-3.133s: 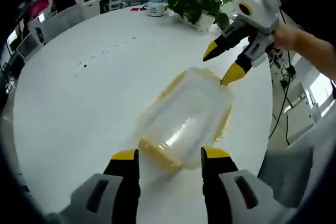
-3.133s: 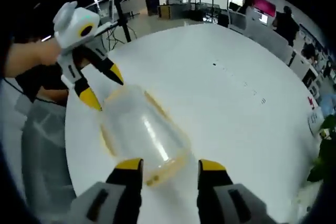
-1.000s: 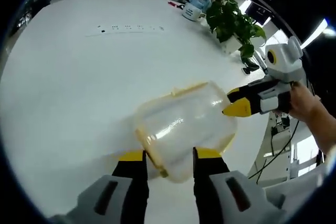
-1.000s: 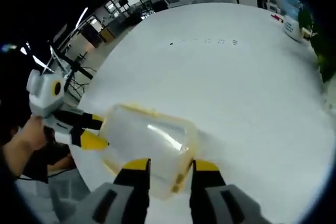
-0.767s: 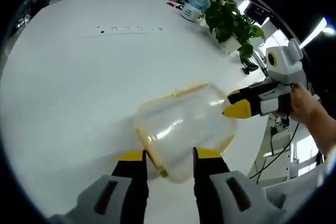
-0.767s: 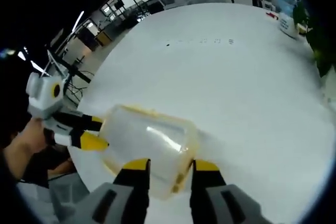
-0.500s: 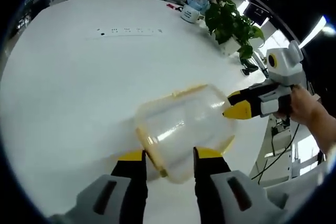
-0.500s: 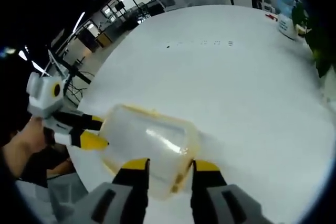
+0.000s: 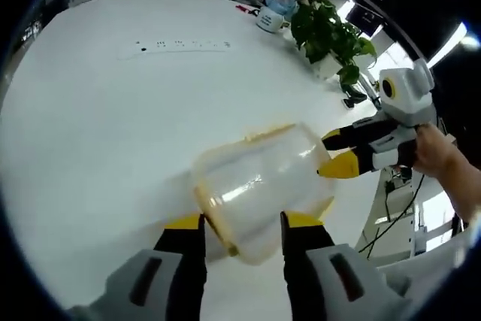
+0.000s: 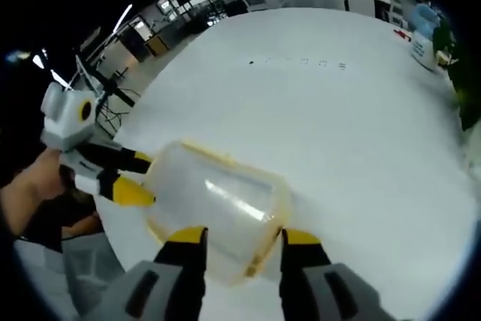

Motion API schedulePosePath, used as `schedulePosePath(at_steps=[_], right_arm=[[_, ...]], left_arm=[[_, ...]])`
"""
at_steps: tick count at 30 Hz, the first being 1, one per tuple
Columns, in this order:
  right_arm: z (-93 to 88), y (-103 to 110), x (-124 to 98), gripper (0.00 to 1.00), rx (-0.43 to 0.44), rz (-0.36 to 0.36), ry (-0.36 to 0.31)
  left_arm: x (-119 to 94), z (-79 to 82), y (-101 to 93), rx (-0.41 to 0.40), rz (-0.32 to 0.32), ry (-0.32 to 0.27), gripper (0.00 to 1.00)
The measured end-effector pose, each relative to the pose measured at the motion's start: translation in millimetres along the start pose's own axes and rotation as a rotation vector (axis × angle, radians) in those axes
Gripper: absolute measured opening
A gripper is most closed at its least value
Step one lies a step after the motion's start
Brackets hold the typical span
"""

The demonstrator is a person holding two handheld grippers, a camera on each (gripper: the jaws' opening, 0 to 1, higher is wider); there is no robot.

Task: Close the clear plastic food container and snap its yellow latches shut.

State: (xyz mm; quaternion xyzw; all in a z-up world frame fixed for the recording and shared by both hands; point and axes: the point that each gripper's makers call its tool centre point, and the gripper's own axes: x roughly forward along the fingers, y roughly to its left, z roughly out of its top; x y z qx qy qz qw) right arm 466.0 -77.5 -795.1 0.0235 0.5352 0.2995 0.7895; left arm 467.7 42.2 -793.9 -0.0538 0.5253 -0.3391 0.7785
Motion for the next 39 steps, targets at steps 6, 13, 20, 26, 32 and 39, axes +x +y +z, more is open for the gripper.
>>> schedulePosePath(at_steps=[6,13,20,26,32,39], right_arm=[[-0.7,-2,-6,0.39,-0.031,-0.011,0.019],[4.2,-2,-14,0.41,-0.139,-0.025,0.046],[2.1,-2,-15,0.42,-0.253,-0.041,0.111],[5.4,3,-16,0.40,-0.407,-0.033,0.141],[13.2,5,-15,0.41,-0.438,-0.043,0.132],[19.8,10,-14,0.41,-0.498,-0.042,0.143]], left_arm=[[-6,5.1,-2.8,0.032,-0.004,-0.011,0.43],[-12,4.7,1.7,0.131,0.033,0.028,0.42],[-16,3.3,-0.6,0.217,0.031,0.087,0.43],[-19,3.8,-4.3,0.359,0.029,0.124,0.43],[-18,13.9,-12.2,0.424,0.011,0.083,0.42],[-20,25.1,-17.2,0.557,0.037,0.073,0.41]])
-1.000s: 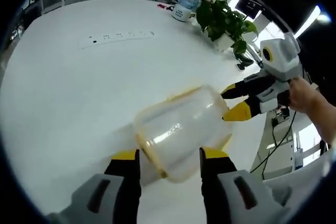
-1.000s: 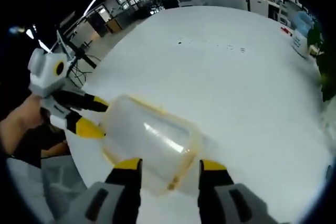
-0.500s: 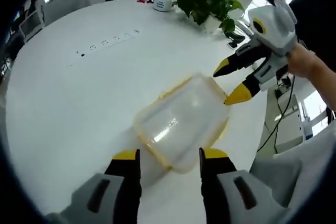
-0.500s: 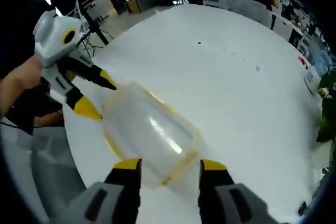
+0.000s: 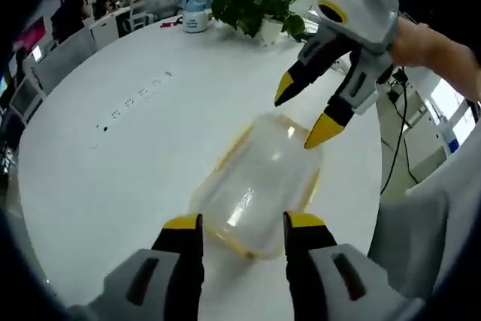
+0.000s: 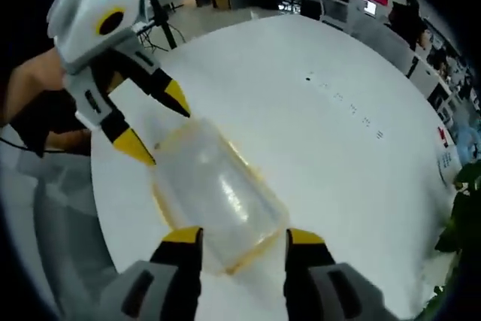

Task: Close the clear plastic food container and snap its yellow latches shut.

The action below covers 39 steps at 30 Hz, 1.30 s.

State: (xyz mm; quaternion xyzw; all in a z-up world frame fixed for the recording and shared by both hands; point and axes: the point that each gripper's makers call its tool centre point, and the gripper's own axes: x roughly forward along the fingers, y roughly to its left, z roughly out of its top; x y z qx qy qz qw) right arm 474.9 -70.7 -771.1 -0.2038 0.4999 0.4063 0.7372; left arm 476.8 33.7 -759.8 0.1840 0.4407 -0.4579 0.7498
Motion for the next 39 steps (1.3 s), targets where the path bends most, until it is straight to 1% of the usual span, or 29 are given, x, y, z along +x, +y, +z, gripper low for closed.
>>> schedulePosePath(at_steps=[2,5,8,11,14,18,22,24,27,29,32,33,35,39], right_arm=[[-0.6,1,1,0.41,-0.025,0.002,0.008],[-0.9,3,1,0.40,-0.048,0.005,0.012],[-0.5,5,1,0.39,-0.086,0.011,0.018],[0.8,6,2,0.40,-0.113,0.021,0.020],[1.1,7,2,0.38,-0.122,0.028,0.024],[3.1,9,3,0.38,-0.141,0.038,0.019],[4.3,11,4,0.37,-0.167,0.052,0.022],[6.0,14,5,0.36,-0.184,0.065,0.019],[10.0,18,7,0.37,-0.215,0.088,0.005],[10.8,22,8,0.36,-0.223,0.103,0.003],[10.7,24,9,0.35,-0.248,0.111,0.011],[12.1,26,10,0.35,-0.262,0.124,0.004],[12.8,28,10,0.34,-0.262,0.135,0.000],[14.2,30,13,0.33,-0.281,0.147,0.000]], left_arm=[[0,4.1,-2.3,0.034,-0.002,-0.008,0.40],[0,6.1,-3.9,0.052,-0.004,-0.005,0.39],[1,10.6,-5.4,0.086,-0.001,-0.016,0.40],[1,10.6,-7.7,0.095,-0.012,-0.005,0.39],[2,12.6,-9.4,0.125,-0.014,-0.004,0.38],[4,16.2,-12.5,0.119,-0.033,-0.009,0.39],[7,17.7,-14.8,0.154,-0.039,0.004,0.38],[8,20.1,-16.9,0.171,-0.045,0.001,0.38],[11,20.8,-17.8,0.184,-0.046,0.008,0.37],[14,19.8,-22.5,0.201,-0.068,0.016,0.36],[16,20.9,-26.0,0.208,-0.071,0.016,0.37],[17,22.1,-28.6,0.215,-0.082,0.011,0.37],[19,24.0,-34.2,0.227,-0.103,0.002,0.38],[22,22.3,-38.2,0.249,-0.118,0.013,0.37]])
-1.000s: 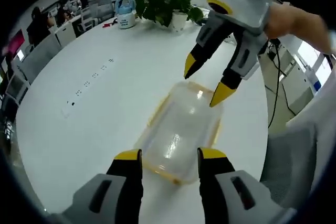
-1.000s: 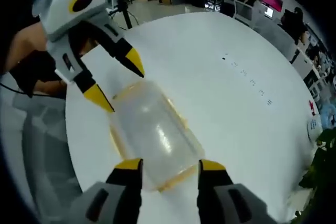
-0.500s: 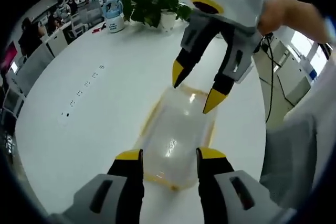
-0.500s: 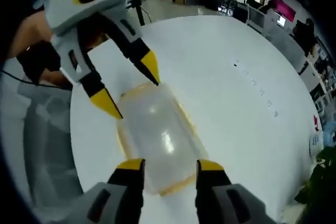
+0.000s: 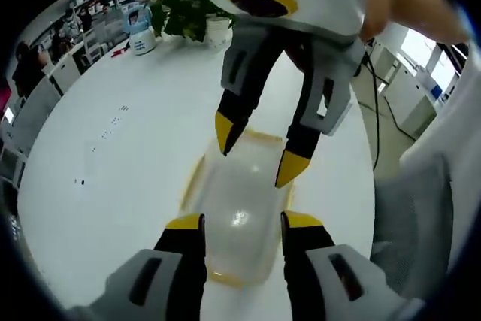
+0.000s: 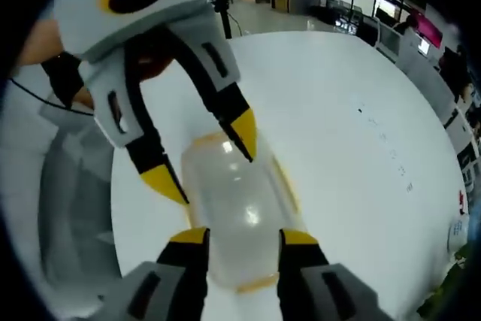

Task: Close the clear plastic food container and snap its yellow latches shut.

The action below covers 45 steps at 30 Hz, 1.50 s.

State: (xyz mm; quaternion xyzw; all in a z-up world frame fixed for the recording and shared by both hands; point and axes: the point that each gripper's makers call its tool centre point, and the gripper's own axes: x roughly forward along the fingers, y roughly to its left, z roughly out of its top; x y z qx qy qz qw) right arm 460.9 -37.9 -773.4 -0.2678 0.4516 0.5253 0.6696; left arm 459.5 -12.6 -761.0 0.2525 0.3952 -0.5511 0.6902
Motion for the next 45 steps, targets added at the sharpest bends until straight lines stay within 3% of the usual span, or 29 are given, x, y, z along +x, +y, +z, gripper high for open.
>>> schedulePosePath(at_steps=[13,27,37,45], right_arm=[[5.5,1,5,0.32,-0.059,0.011,-0.005],[15.0,-6,9,0.32,-0.060,0.027,-0.030],[18.8,-13,9,0.32,-0.065,0.029,-0.035],[16.7,-18,13,0.34,-0.076,0.034,-0.022]], left_arm=[[3,-0.2,6.2,0.011,0.012,0.002,0.35],[9,-1.5,10.2,-0.013,0.029,0.006,0.34],[13,-2.7,4.3,-0.039,0.013,-0.002,0.34],[13,-5.2,-6.4,0.002,0.018,0.007,0.37]])
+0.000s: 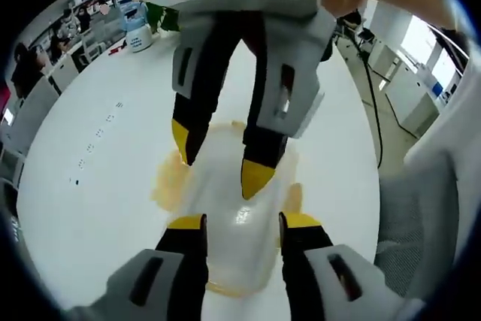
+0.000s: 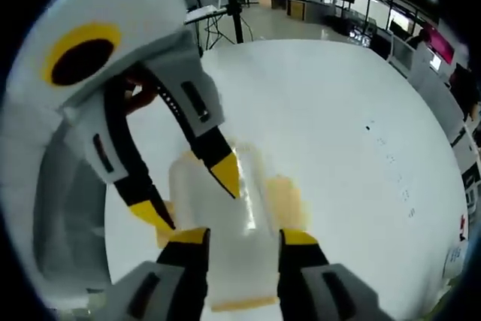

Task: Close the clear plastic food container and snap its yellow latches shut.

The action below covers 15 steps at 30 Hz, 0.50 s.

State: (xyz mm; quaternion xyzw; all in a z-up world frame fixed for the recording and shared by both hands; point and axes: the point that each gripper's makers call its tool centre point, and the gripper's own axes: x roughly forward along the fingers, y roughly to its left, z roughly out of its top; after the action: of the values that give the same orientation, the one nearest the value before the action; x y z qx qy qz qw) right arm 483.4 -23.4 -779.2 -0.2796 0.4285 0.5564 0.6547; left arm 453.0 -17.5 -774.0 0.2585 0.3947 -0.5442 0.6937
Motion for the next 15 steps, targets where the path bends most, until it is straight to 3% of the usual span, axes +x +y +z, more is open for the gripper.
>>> schedulePosePath(at_steps=[15], right_arm=[[7.4,-9,0,0.37,-0.007,0.027,-0.012]], left_arm=[[1,-3.1,-12.3,0.030,0.026,-0.011,0.43]])
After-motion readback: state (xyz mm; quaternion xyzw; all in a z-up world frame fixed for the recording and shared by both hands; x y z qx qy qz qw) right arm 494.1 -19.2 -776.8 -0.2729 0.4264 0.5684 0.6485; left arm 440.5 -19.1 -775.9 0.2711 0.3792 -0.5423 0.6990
